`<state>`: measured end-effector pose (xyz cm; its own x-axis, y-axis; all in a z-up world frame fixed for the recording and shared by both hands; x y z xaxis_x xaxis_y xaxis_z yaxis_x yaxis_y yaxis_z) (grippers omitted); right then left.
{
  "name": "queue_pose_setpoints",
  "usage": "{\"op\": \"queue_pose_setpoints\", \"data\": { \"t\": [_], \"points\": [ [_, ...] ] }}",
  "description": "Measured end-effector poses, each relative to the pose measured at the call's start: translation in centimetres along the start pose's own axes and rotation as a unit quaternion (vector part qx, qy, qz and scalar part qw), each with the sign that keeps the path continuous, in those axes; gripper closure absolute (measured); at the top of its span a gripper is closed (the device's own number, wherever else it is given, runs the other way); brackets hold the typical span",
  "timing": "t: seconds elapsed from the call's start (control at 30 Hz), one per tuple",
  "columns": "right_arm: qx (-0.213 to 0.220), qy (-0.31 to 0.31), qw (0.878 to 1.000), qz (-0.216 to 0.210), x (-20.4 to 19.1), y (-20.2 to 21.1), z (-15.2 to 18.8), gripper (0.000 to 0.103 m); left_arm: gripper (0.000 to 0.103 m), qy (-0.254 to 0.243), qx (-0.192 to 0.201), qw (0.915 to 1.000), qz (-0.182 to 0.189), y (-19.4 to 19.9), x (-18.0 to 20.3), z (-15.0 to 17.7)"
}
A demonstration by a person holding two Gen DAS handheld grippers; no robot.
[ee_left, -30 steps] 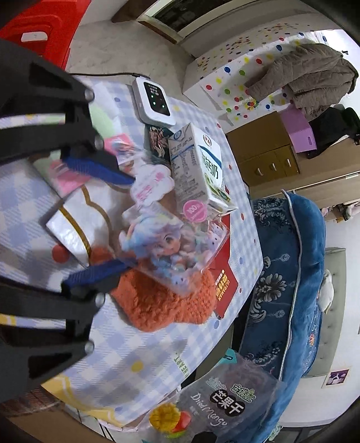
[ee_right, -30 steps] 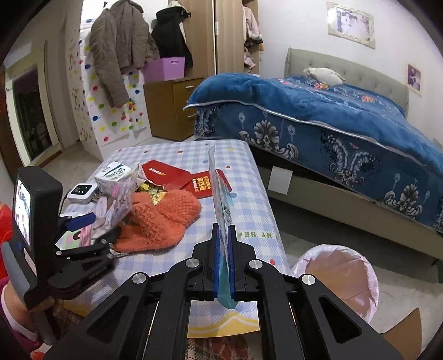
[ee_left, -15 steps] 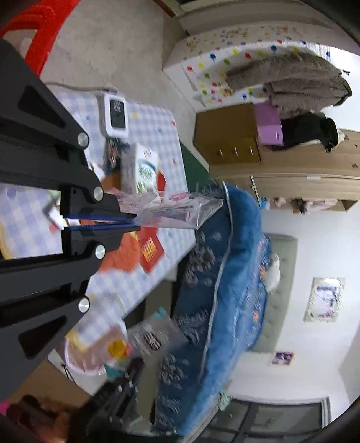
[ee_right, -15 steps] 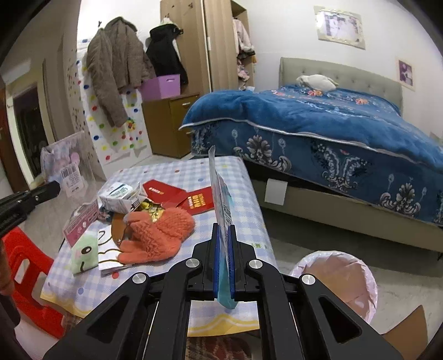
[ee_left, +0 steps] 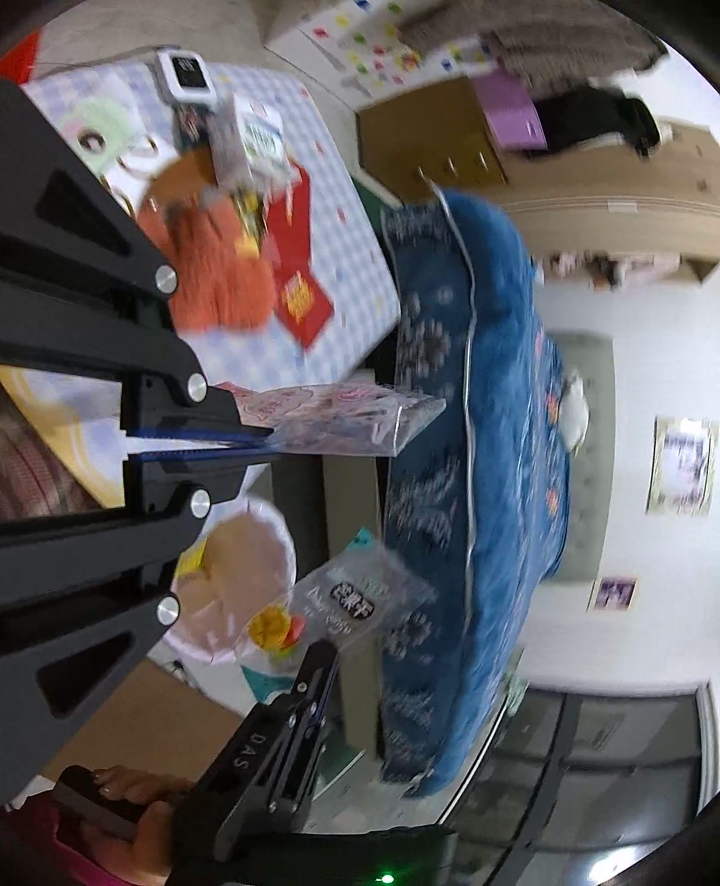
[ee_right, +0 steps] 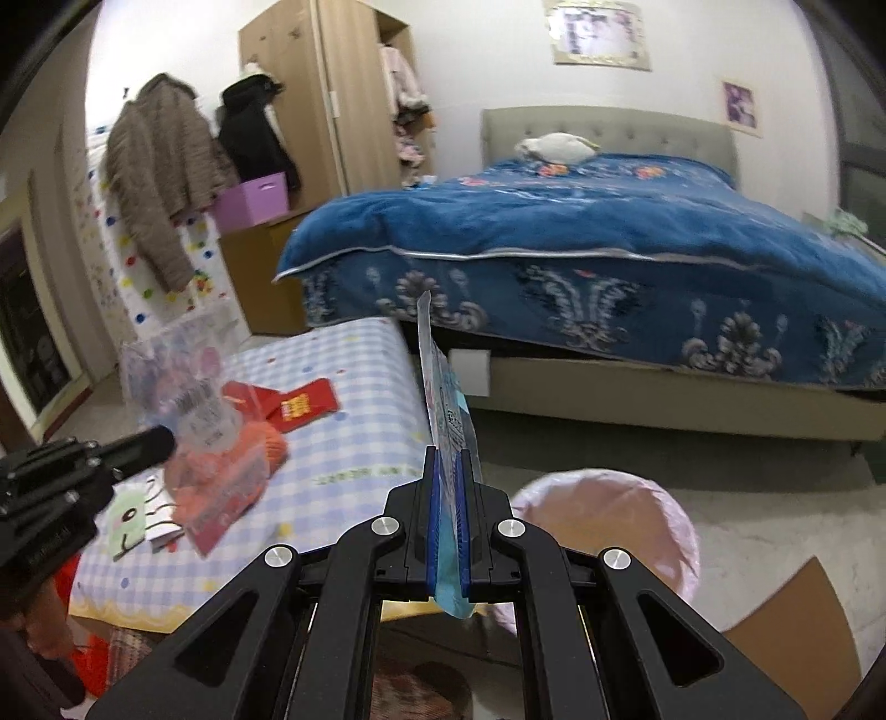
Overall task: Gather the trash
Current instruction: 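Carry both wrappers over the wastebasket and open both grippers to drop them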
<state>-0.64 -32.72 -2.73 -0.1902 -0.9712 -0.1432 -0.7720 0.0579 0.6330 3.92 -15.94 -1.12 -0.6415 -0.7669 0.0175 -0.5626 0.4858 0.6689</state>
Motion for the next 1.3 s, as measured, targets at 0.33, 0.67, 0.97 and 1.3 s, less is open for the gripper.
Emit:
{"op": "queue_pose_setpoints", "data": {
  "t": [0.33,0.67,0.97,1.3],
  "points": [
    [-0.012,-0.05,0.998,0.043,6.0,0.4,1.7,0.098,0.103,-0.047,-0.023,0.9965,0.065,-5.8,6.2,-0.9],
    [-0.064,-0.099,0.991,0.066,11.2,-3.9,4.7,0.098,0.102,-0.1,-0.07,0.9896,0.076,-12.9,10.6,-0.3],
    [-0.101,-0.119,0.986,0.061,14.0,-8.2,5.5,0.097,0.102,-0.116,-0.104,0.984,0.086,-17.9,12.4,-1.0],
    [-0.127,-0.12,0.982,0.067,15.9,-11.7,6.2,0.063,0.062,-0.102,-0.107,0.9862,0.074,-18.8,11.5,-1.8]
  ]
}}
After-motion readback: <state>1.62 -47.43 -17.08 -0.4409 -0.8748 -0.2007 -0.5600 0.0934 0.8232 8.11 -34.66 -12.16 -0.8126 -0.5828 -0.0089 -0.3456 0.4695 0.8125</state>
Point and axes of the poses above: each gripper's, at about its wrist camera, not at the fingertips, and y roughly against the way its jaws point, x to its right, z to its underside, the point moved 2 cm from there along -y, roughly the way its jaws point, and after that the axes turned 5 degrees about -x, right-handed, at the moved point
